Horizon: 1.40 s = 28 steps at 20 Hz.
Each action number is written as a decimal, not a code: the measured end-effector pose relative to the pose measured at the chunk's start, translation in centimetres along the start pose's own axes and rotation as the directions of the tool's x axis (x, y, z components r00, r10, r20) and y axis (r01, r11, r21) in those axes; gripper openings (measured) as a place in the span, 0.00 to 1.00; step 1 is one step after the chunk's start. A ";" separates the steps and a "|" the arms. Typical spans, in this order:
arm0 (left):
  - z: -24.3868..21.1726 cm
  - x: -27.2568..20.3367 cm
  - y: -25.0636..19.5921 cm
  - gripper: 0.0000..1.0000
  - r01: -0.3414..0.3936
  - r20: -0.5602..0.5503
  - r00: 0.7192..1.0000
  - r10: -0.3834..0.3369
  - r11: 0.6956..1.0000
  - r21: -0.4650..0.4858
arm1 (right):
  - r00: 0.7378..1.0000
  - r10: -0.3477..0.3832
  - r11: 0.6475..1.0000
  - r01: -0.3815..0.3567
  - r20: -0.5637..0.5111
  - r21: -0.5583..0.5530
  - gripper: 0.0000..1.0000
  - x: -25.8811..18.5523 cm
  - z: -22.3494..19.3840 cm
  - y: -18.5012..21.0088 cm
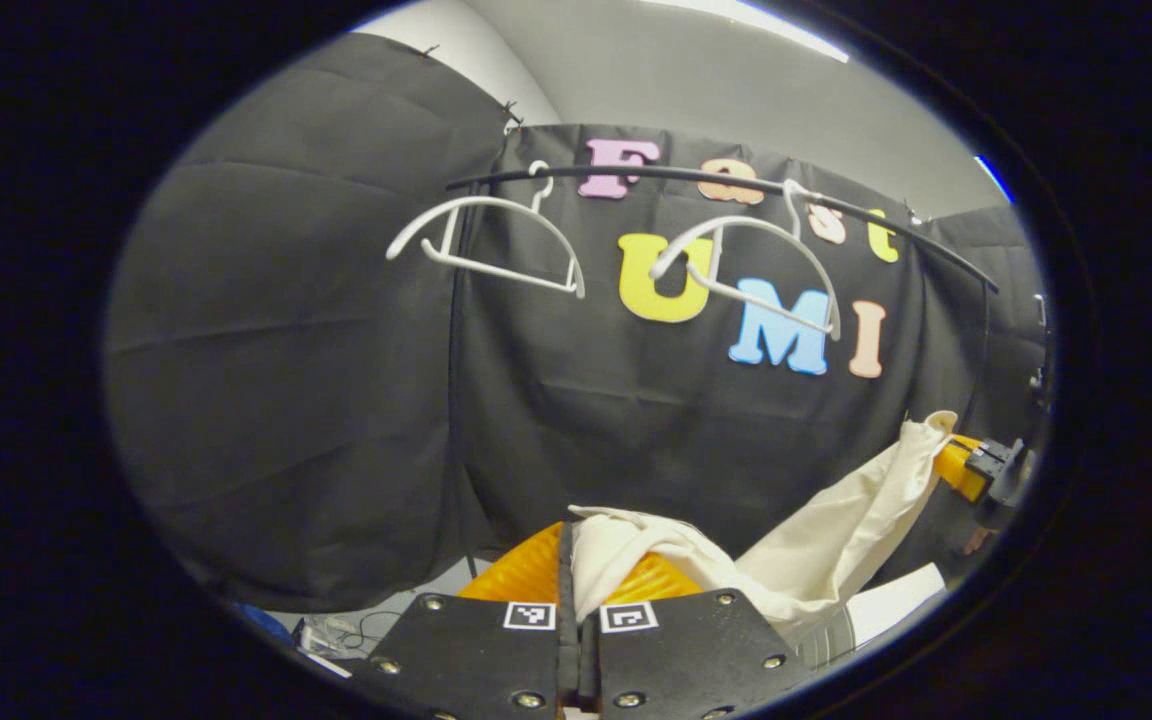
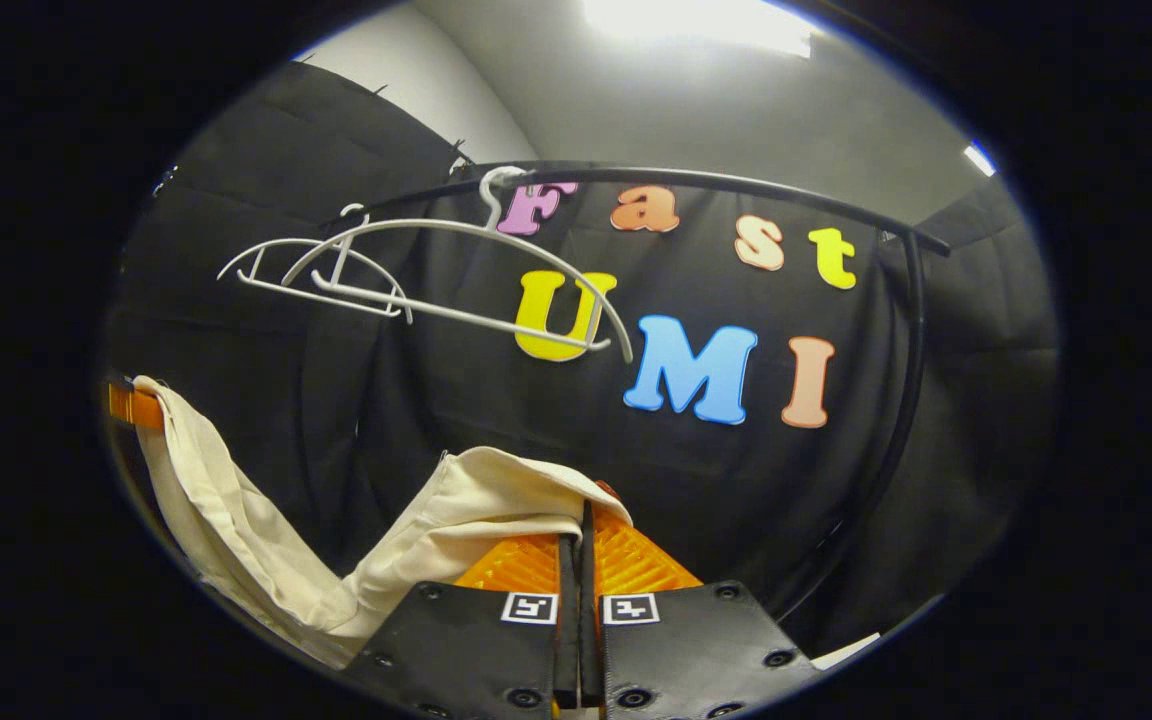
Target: Grasp the clothes on the hanger with both hands and then place them into the laundry hamper below.
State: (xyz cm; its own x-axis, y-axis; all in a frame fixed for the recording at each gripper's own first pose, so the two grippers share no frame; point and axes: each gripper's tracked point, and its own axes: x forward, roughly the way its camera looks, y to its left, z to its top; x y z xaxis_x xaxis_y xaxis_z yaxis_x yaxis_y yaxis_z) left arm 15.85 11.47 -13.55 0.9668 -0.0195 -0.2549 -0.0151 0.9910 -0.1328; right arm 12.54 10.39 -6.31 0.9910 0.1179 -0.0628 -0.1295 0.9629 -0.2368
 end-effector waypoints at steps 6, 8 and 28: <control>-6.9 1.4 -0.5 0.01 0.040 -0.152 0.988 -0.031 0.998 0.056 | 0.955 0.003 0.991 0.035 -0.296 0.126 0.02 -2.0 -9.8 0.5; -8.5 2.0 -1.0 0.02 0.063 -0.183 0.982 -0.048 0.995 0.072 | 0.936 0.000 0.989 0.051 -0.353 0.136 0.02 -2.9 -11.9 0.7; -14.5 4.4 -3.0 0.09 0.156 -0.411 0.907 -0.087 0.979 0.135 | 0.787 0.156 0.966 0.003 -0.597 0.257 0.09 -2.9 -19.9 9.5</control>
State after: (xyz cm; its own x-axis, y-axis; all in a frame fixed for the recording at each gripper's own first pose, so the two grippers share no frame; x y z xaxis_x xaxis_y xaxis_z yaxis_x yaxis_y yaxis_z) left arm 16.43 6.48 -28.20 0.7735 -0.1588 -0.6136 0.1702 0.9846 -0.0402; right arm 7.80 14.35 -27.68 0.7400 0.0981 -0.6654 -0.1139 0.9933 0.0198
